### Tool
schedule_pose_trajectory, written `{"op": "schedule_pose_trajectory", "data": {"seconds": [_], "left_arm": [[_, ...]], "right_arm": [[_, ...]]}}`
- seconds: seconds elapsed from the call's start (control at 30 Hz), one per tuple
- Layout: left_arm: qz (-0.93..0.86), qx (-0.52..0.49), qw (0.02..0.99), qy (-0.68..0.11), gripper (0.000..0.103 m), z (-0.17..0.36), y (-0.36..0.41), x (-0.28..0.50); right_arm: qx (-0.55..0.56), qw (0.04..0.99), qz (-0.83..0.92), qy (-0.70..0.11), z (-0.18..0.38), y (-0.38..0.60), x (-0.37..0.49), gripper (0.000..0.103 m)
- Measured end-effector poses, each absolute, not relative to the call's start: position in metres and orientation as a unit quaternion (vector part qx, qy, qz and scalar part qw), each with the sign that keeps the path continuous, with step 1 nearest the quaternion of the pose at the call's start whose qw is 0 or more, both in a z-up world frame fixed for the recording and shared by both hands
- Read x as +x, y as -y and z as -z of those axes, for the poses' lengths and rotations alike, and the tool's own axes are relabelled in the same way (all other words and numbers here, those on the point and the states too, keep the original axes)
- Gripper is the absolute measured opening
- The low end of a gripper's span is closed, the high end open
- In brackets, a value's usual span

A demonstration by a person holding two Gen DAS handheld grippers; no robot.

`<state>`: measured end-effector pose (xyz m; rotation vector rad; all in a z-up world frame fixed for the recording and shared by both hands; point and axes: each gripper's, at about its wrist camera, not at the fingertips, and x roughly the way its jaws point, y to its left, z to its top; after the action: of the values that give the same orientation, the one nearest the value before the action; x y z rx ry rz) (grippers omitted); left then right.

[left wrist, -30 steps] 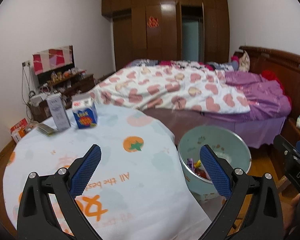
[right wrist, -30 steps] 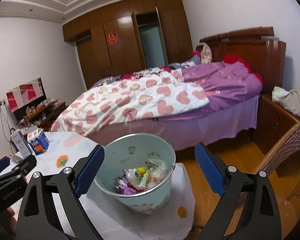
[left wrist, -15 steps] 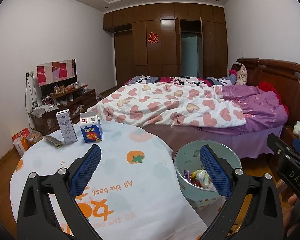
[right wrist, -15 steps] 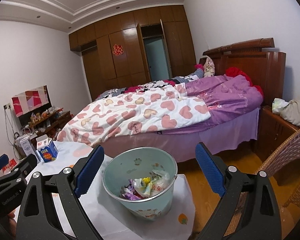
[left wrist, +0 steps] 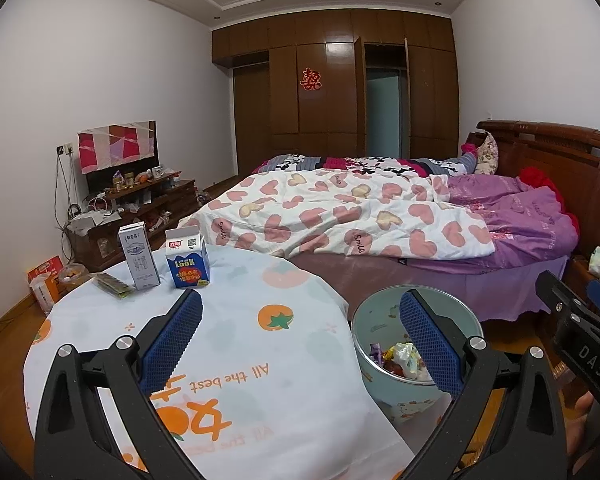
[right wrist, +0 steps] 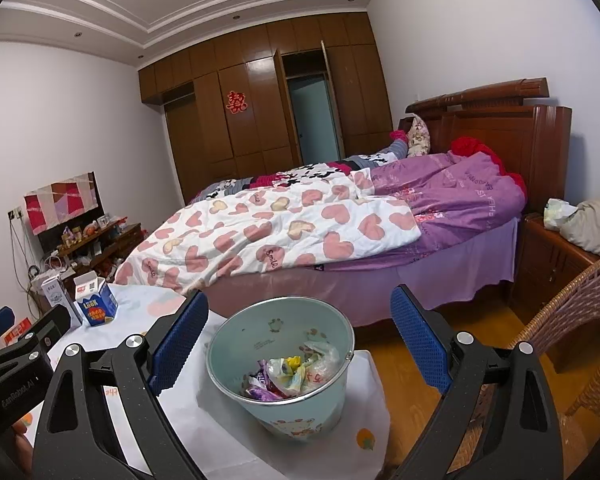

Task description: Collect trash

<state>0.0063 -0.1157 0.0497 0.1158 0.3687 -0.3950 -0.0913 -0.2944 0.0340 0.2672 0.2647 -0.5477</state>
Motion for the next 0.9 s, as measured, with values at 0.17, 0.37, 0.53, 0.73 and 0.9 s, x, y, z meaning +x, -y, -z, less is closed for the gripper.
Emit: {"op": "schedule_pose_trajectory", "data": {"seconds": [0.17, 0.37, 0.53, 0.73, 0.9], "left_arm": [[0.199, 0.058, 0.961, -0.186, 0.097, -0.0496, 0.1141, 0.0067], [0.196, 0.06, 0.961, -0.185, 0.097, -0.0514, 0.114, 0.0074], [0.188, 0.064, 0.963, -0.182, 0.097, -0.053, 0.1149, 0.0077], [0.177, 0.063, 0.965, -0.183, 0.097, -0.0531, 0.1142, 0.0084], [0.175, 0.061, 0.963, -0.193, 0.097, -0.0509, 0.1148, 0.0111]], "right_arm": [[0.131, 0.945, 0.27, -0.131, -0.0336, 0.2937, -0.0911, 0.091], [0.135, 0.944, 0.272, -0.131, -0.0353, 0.2952, -0.0919, 0.091], [0.136, 0.944, 0.272, -0.131, -0.0352, 0.2958, -0.0918, 0.091], [0.135, 0.943, 0.273, -0.132, -0.0355, 0.2963, -0.0916, 0.091], [0.138, 0.943, 0.274, -0.133, -0.0349, 0.2969, -0.0918, 0.091]]}}
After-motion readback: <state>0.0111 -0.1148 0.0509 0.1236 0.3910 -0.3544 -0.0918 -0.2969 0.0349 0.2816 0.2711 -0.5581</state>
